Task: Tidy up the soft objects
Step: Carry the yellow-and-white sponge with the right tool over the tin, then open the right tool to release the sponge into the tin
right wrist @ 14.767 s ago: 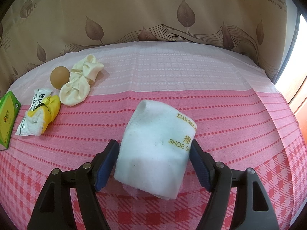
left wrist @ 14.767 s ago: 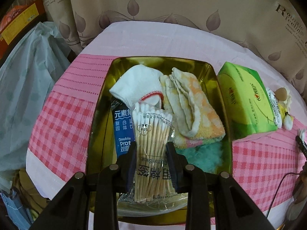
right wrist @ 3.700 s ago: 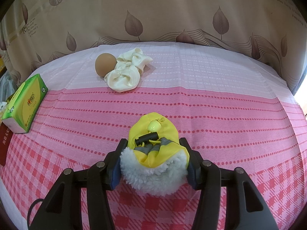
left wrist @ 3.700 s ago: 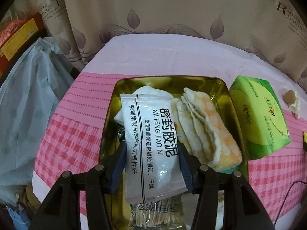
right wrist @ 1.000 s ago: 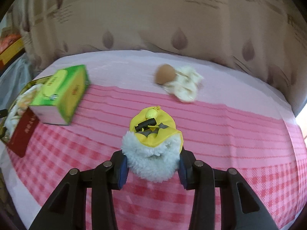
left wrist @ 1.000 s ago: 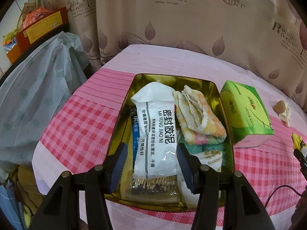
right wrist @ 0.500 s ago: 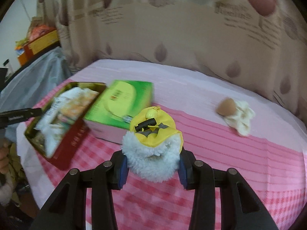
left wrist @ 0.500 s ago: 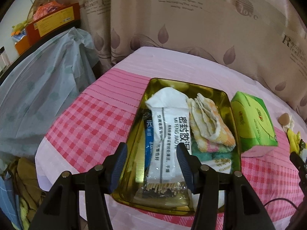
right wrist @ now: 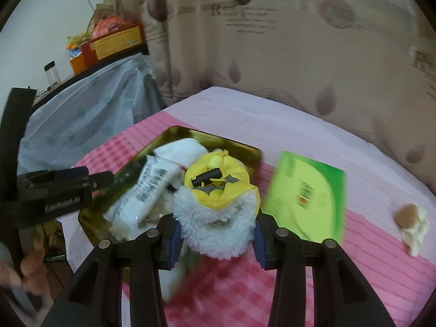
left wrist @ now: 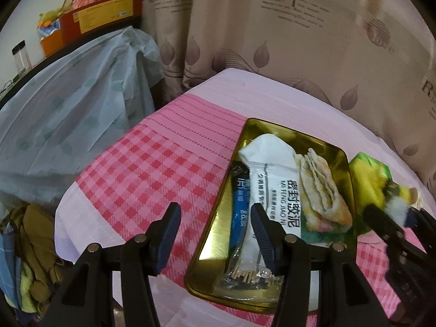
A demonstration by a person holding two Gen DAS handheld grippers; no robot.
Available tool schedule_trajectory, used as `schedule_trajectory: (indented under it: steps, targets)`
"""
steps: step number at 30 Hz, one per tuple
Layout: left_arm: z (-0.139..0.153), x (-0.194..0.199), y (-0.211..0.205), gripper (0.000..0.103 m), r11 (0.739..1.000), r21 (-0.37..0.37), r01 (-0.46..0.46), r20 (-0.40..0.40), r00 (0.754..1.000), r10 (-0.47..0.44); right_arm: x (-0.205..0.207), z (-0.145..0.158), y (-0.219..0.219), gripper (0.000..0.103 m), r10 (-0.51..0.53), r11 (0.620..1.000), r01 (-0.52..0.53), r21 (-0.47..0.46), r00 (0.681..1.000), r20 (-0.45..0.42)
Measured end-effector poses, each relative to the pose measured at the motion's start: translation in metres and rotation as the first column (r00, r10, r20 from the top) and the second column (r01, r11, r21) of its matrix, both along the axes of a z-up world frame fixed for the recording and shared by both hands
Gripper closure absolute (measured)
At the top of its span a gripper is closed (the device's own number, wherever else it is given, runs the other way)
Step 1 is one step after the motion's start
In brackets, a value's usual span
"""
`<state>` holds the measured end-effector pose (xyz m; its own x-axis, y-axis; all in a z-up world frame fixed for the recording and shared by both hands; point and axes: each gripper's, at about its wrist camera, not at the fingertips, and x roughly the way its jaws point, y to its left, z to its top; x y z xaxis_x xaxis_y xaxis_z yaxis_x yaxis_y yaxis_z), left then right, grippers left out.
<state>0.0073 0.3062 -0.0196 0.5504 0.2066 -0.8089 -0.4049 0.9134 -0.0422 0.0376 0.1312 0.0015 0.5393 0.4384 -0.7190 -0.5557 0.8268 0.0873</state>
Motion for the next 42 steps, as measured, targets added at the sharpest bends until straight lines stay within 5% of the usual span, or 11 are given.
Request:
schedule_trajectory:
  steps: [10,23,27,36,42]
  targets:
    - [-0.005,0.001,0.010,0.049,0.999,0.015,-0.038,-0.011,0.999,0.038,0.038,-0.024,0.059,0.064,0.052,0.996,-0.054,-0.073,0.998,-0.027]
    - [-0.010,0.005,0.011,0.049,0.999,0.032,-0.035,-0.031,0.999,0.036,0.058,-0.052,0.069,0.058,0.036,0.992,-0.046,-0.113,0.995,-0.094]
    - [-0.009,0.004,0.010,0.049,0.999,0.034,-0.031,-0.027,0.999,0.032,0.051,-0.044,0.061,0.034,0.040,0.995,-0.047,-0.089,0.997,-0.072]
    - [-0.010,0.004,0.008,0.049,0.999,0.044,-0.027,-0.027,0.999,0.028,0.022,-0.013,0.016,0.032,0.002,1.000,-0.002,-0.009,1.000,-0.028]
    - [-0.010,0.005,0.008,0.049,0.999,0.044,-0.027,-0.028,0.999,0.028,0.006,-0.013,-0.054,0.031,-0.097,0.995,0.097,-0.013,0.995,-0.012]
